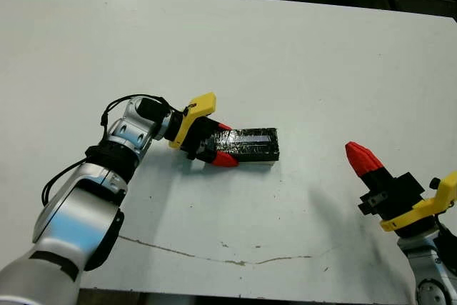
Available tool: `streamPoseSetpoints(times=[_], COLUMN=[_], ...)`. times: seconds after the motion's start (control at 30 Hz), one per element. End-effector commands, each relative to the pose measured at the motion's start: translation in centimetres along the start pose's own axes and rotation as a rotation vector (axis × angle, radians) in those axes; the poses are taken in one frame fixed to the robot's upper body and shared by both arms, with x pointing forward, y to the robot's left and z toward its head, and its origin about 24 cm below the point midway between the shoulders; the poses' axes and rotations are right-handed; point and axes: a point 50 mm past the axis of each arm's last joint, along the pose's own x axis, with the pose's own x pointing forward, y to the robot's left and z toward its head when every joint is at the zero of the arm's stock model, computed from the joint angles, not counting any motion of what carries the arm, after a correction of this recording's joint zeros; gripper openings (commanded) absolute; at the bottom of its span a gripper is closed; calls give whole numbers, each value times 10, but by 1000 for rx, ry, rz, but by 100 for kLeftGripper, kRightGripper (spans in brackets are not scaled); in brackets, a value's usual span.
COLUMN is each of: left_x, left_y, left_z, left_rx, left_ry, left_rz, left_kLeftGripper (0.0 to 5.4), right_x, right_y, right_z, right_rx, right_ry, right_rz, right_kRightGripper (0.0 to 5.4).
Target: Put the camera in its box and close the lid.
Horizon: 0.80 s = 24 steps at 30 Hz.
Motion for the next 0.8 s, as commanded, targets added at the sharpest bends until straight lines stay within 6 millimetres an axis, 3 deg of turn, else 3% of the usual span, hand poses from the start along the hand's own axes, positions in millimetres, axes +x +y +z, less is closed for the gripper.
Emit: streamPoseSetpoints(times=[0.03, 0.47, 0.8], left_x=[51, 44, 36], left_y=[-20, -28, -33], left_z=[-3, -15, -18], left_rx=[15, -57, -77], left_ry=[20, 9, -13], left_rz=[-86, 88, 87], left_kLeftGripper=[362, 538, 539], right_x=[-5, -6, -6], right_y=[-1, -1, 1], right_z=[1, -1, -2], right_rx=[-21, -4, 15], right_ry=[25, 19, 14], right_rz=[-15, -4, 2], right_kRightGripper=[0, 0, 0])
